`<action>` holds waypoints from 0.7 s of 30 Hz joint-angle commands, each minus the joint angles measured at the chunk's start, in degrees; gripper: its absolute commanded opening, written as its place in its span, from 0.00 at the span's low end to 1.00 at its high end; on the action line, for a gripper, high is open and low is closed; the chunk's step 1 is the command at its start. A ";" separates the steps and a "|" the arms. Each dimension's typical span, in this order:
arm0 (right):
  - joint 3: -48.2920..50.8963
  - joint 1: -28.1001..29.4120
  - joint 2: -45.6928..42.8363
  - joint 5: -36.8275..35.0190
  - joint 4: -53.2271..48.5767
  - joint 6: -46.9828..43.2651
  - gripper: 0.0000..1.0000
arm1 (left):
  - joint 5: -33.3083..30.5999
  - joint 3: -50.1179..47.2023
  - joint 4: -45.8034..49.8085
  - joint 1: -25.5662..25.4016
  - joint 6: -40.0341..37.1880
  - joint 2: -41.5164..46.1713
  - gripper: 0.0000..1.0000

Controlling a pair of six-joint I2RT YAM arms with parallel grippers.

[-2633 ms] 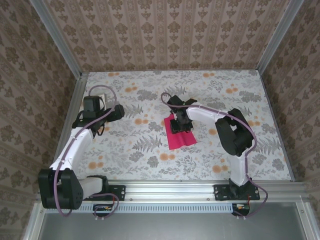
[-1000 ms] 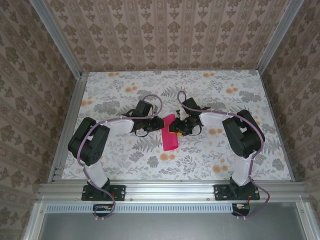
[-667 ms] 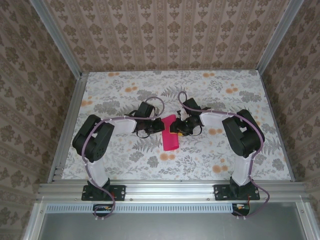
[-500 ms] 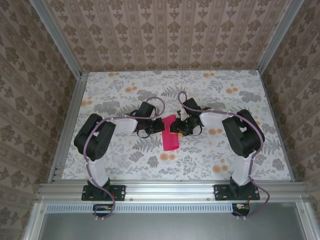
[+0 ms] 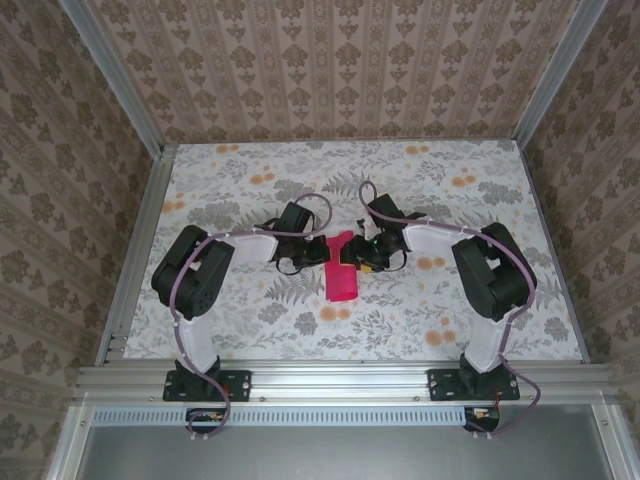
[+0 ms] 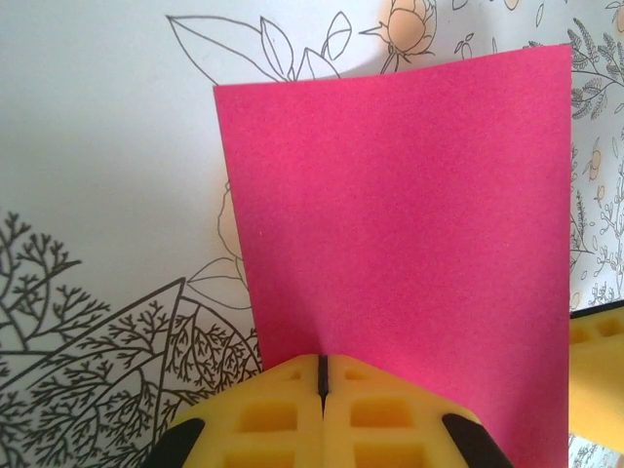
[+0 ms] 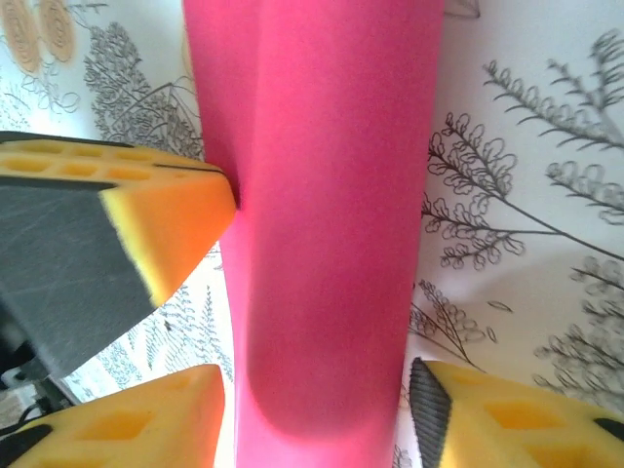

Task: Fold a paper plane with a square sheet of paper (pick it up from the middle)
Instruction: Fold the square sheet of paper in half at the center of the table.

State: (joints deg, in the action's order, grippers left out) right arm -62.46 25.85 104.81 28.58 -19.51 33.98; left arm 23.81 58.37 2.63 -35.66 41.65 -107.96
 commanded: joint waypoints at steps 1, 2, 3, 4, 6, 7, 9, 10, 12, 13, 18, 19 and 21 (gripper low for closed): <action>-0.56 -0.27 -3.31 -4.87 -5.46 -2.49 0.59 | -0.19 1.09 2.72 -0.46 -0.16 -1.72 0.04; -0.75 -0.27 -3.35 -5.23 -6.00 -3.02 0.61 | -0.09 1.13 2.74 -0.54 -0.18 -1.73 0.04; -0.95 -0.27 -3.18 -5.47 -6.43 -3.34 0.62 | -0.01 1.30 2.74 -0.60 -0.21 -1.81 0.04; -1.14 -0.26 -2.90 -5.40 -6.81 -3.59 0.63 | 0.16 1.49 2.73 -0.64 -0.18 -1.81 0.04; -1.66 -0.10 -2.35 -5.05 -7.13 -3.95 0.65 | 0.40 1.80 2.80 -0.81 -0.18 -1.85 0.04; -1.78 0.20 -2.08 -4.95 -7.24 -4.21 0.66 | 0.28 1.97 2.88 -0.90 -0.17 -1.86 0.04; -2.32 0.65 -1.57 -4.93 -7.64 -4.58 0.67 | 0.21 2.22 2.95 -1.08 -0.18 -1.79 0.05; -2.56 0.85 -1.23 -4.76 -7.89 -4.75 0.68 | 0.18 2.32 2.95 -1.15 -0.18 -1.86 0.05; -2.93 1.29 -0.72 -4.41 -7.97 -5.21 0.68 | 0.26 2.45 2.99 -1.25 -0.21 -1.89 0.05; -3.09 1.48 -0.35 -4.17 -8.08 -5.38 0.69 | 0.27 2.56 2.99 -1.30 -0.22 -1.90 0.05; -4.00 2.23 1.50 -4.06 -9.12 -6.22 0.67 | 0.27 2.96 3.17 -1.43 -0.09 -1.79 0.05; -3.99 2.21 1.72 -4.09 -9.14 -6.26 0.66 | 0.34 2.91 3.17 -1.43 -0.02 -1.80 0.05; -3.99 2.19 1.91 -4.36 -9.23 -6.43 0.63 | 0.40 3.07 3.17 -1.43 0.09 -1.51 0.06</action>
State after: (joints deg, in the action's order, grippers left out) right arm -65.23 27.79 105.54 24.60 -26.02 28.45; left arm 23.86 60.10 4.47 -36.73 41.65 -108.71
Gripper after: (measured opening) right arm 0.636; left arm 0.057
